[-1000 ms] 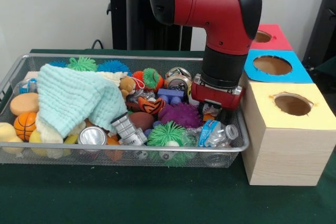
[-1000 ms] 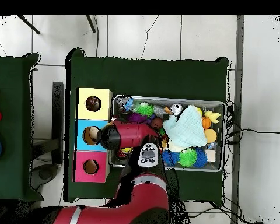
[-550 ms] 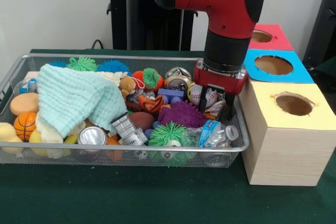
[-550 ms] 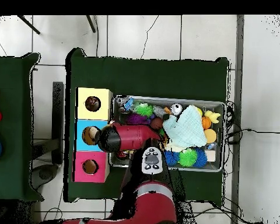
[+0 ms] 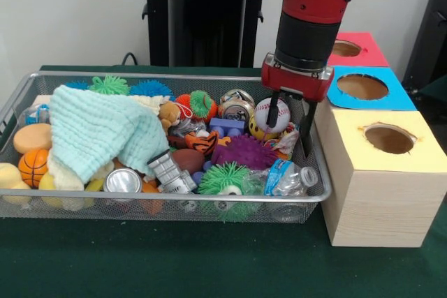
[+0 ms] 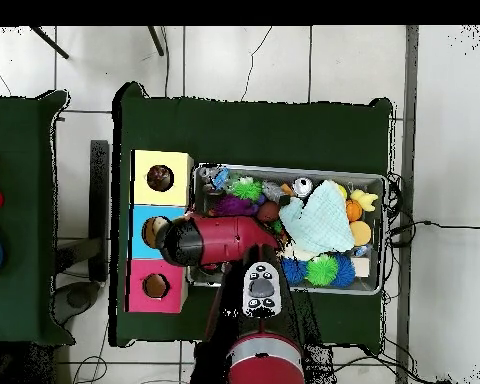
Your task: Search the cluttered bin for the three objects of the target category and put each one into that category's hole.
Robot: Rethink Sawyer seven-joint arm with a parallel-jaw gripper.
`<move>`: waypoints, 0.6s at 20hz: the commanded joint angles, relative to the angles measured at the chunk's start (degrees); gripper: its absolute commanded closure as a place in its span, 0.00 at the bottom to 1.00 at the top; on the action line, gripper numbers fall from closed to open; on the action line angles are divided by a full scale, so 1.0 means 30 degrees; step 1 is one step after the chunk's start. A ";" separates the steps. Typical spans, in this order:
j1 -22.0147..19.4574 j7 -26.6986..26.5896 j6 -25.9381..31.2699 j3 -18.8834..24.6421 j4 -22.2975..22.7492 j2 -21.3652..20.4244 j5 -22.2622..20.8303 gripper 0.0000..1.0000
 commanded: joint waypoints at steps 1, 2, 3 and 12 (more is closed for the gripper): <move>-0.0352 -0.2151 0.2834 0.1884 0.0544 0.0532 -0.1435 0.00; -0.0392 -0.2207 0.2943 0.1912 0.0452 0.0561 -0.1502 0.00; -0.0404 -0.2128 0.2854 0.1885 0.0403 0.0656 -0.1568 0.00; -0.0563 -0.1780 0.2596 0.1963 0.0837 0.0350 -0.1746 0.00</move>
